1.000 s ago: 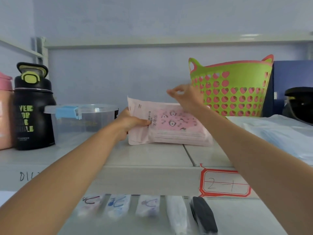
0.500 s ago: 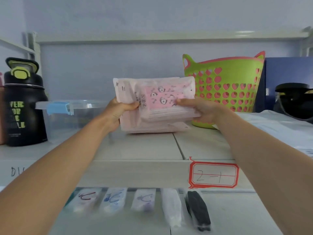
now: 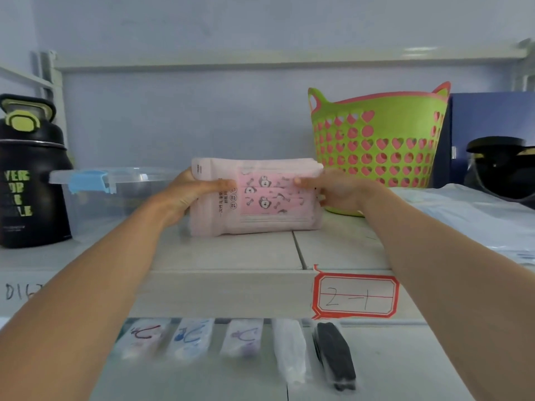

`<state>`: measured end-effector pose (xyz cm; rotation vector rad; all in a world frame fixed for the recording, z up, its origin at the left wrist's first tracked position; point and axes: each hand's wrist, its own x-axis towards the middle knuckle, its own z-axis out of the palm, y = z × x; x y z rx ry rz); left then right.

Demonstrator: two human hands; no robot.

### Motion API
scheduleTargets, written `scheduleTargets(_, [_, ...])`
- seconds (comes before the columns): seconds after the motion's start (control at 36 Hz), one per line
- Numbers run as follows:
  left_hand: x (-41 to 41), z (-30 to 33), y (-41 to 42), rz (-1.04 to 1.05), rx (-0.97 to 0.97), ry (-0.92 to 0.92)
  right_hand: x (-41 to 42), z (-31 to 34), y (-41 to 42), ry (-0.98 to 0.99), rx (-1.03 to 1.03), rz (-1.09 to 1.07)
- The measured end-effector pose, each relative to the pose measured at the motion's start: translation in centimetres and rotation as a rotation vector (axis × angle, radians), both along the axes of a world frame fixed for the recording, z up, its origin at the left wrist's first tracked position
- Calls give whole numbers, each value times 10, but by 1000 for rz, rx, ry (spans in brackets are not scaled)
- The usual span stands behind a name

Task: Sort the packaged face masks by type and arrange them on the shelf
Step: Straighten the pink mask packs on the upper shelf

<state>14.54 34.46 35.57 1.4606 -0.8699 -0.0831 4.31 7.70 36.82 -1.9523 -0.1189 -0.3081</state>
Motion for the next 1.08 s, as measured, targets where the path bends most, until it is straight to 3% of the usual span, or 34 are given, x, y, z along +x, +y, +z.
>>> scheduleTargets(0.19, [-6,-5,3,-90,164,30,0,-2,-2,91,129,116])
scheduleTargets(0.42, [-1,-2,0,137,27,-55,-1,6,7,87,341,110])
scheduleTargets(0.47, [1,-1,0,176,-24,-55,3,11,4,49,459,51])
scheduleTargets(0.53, [3,0,0,222,-88,-54,17,10,-8,20,630,-148])
scheduleTargets(0.56, [4,-1,0,237,-107,-52,24,7,-14,32,583,-310])
scheduleTargets(0.64, [6,-1,0,254,-87,-42,25,-7,-13,276,6,-722])
scheduleTargets(0.69, [7,-2,-1,256,-67,-27,22,-9,-6,410,-259,-760])
scheduleTargets(0.83, [10,-2,0,254,-60,24,32,-5,8,462,-467,-679])
scheduleTargets(0.94, [12,-3,1,249,-56,40,34,-8,3,414,-242,-696])
scheduleTargets(1.08, [14,-2,1,256,-77,61,26,3,-7,30,341,-705])
